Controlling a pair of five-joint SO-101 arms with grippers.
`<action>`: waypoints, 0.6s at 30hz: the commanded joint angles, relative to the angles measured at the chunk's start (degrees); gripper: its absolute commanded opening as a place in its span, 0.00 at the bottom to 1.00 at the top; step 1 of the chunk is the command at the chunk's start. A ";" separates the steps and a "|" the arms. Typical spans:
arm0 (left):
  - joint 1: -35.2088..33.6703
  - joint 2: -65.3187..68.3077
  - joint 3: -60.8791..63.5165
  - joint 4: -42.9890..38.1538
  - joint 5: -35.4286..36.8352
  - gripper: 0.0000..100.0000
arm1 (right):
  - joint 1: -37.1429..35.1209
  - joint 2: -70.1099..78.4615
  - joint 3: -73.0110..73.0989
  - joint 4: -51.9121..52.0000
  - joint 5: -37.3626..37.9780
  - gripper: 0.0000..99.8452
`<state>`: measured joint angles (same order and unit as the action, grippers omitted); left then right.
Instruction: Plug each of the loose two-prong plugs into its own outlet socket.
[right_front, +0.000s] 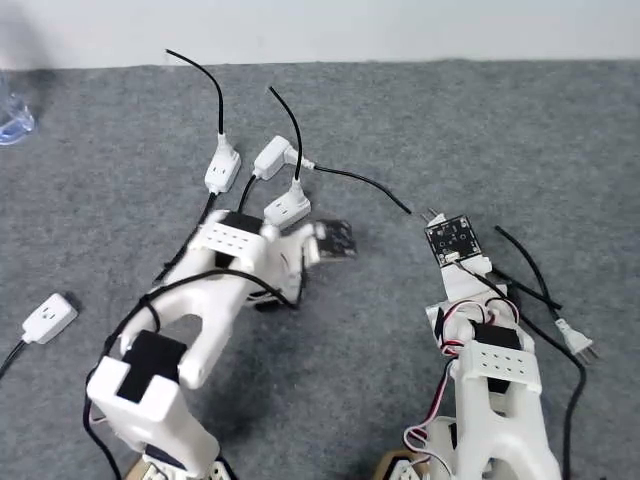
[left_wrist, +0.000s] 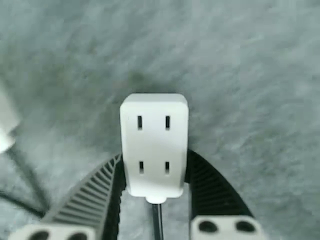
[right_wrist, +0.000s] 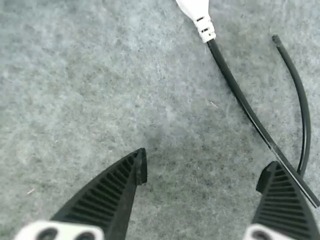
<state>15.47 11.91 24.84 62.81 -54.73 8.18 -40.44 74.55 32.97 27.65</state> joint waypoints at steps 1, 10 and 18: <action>6.68 -5.36 -1.80 4.57 0.44 0.01 | -0.13 -1.27 -0.79 -0.48 0.44 0.35; 14.77 -10.55 5.32 1.85 5.45 0.01 | -0.04 -1.36 -0.79 -0.48 0.53 0.35; 15.74 -9.14 9.89 -5.89 10.46 0.01 | 1.71 -1.36 -1.05 -0.48 0.35 0.35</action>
<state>30.68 3.65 34.51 58.77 -45.49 9.14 -40.44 74.55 32.97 27.74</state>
